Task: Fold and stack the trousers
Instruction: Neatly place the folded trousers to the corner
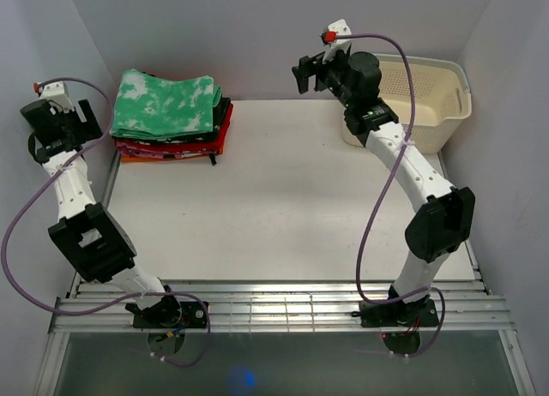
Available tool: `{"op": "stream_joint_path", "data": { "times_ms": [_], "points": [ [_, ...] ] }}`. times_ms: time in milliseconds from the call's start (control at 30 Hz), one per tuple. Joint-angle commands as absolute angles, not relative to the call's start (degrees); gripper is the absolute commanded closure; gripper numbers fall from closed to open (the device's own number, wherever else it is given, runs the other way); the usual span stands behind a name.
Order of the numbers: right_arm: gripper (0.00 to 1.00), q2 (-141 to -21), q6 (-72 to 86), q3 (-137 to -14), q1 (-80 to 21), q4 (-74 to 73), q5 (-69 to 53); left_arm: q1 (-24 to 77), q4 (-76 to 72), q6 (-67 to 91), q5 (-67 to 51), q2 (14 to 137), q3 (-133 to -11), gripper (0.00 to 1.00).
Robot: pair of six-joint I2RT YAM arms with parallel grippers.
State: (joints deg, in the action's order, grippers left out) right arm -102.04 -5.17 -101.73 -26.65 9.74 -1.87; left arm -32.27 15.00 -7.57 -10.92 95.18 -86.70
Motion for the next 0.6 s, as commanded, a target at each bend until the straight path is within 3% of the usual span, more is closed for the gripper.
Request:
{"op": "stream_joint_path", "data": {
  "times_ms": [0,133,400,567],
  "points": [
    [0.10,-95.6,-6.5,-97.4,-23.7,-9.6,-9.3,-32.3,29.7,-15.5,-21.7,85.6,-83.6,0.02],
    [0.10,-87.1,-9.0,-88.5,-18.9,-21.0,-13.3,-29.6,39.2,-19.2,-30.2,79.5,-79.5,0.02],
    [0.10,-68.4,-13.0,-63.8,-11.5,-28.3,-20.1,-4.3,40.5,-12.9,-20.2,76.5,-69.0,0.02],
    [0.10,-63.2,-11.3,-51.0,-7.5,-29.1,-24.5,4.6,37.9,-5.5,-20.3,78.8,-65.8,0.02]
  ]
}}
